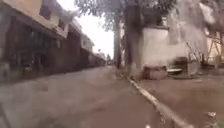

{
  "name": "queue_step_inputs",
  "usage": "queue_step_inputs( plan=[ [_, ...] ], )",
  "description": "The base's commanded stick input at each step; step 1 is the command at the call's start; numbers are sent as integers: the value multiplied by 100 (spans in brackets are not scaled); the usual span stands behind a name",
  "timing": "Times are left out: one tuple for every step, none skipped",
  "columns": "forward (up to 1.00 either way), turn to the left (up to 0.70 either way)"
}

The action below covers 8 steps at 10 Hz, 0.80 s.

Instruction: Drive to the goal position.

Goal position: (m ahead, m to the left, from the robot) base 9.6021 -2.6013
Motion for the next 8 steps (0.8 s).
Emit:
queue_step_inputs(
  plan=[
    [100,0],
    [100,3],
    [100,10],
    [100,4],
    [100,0],
    [100,0],
    [100,0],
    [100,-19]
  ],
)
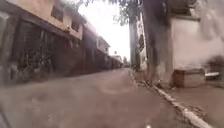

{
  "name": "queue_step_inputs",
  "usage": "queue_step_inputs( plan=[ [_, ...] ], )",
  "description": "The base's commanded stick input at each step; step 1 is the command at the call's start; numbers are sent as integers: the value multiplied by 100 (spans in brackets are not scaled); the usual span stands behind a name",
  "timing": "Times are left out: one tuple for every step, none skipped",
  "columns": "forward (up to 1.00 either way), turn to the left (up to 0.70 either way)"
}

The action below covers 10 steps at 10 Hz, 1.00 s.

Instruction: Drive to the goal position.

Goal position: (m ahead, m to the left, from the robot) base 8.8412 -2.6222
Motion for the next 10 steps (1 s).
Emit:
queue_step_inputs(
  plan=[
    [100,-33],
    [100,0],
    [100,0],
    [100,0],
    [100,-37],
    [100,-29],
    [100,-17],
    [100,-2],
    [100,0],
    [100,0]
  ],
)
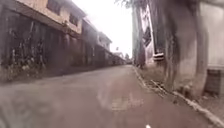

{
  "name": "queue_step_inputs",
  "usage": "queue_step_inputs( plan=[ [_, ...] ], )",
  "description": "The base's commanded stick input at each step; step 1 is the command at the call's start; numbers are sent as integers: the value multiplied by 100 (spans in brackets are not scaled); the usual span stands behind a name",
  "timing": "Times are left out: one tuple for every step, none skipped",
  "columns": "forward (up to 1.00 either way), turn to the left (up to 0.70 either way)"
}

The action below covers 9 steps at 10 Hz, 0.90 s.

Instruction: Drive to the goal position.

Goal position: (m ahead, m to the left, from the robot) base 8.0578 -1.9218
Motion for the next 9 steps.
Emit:
queue_step_inputs(
  plan=[
    [100,0],
    [100,-10],
    [100,-21],
    [100,-9],
    [100,-1],
    [100,0],
    [100,0],
    [100,-23],
    [100,-20]
  ],
)
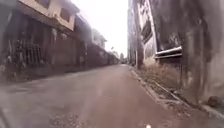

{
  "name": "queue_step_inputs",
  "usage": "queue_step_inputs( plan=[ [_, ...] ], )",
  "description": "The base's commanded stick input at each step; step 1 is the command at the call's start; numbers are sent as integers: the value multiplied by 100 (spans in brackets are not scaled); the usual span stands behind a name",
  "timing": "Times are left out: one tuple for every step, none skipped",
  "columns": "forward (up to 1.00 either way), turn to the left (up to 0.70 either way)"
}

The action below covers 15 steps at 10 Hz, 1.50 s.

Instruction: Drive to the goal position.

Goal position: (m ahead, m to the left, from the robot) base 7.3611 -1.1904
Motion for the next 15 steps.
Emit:
queue_step_inputs(
  plan=[
    [100,-10],
    [100,0],
    [100,0],
    [100,0],
    [100,0],
    [100,0],
    [100,0],
    [100,0],
    [100,0],
    [100,0],
    [100,0],
    [100,0],
    [100,0],
    [100,0],
    [100,0]
  ],
)
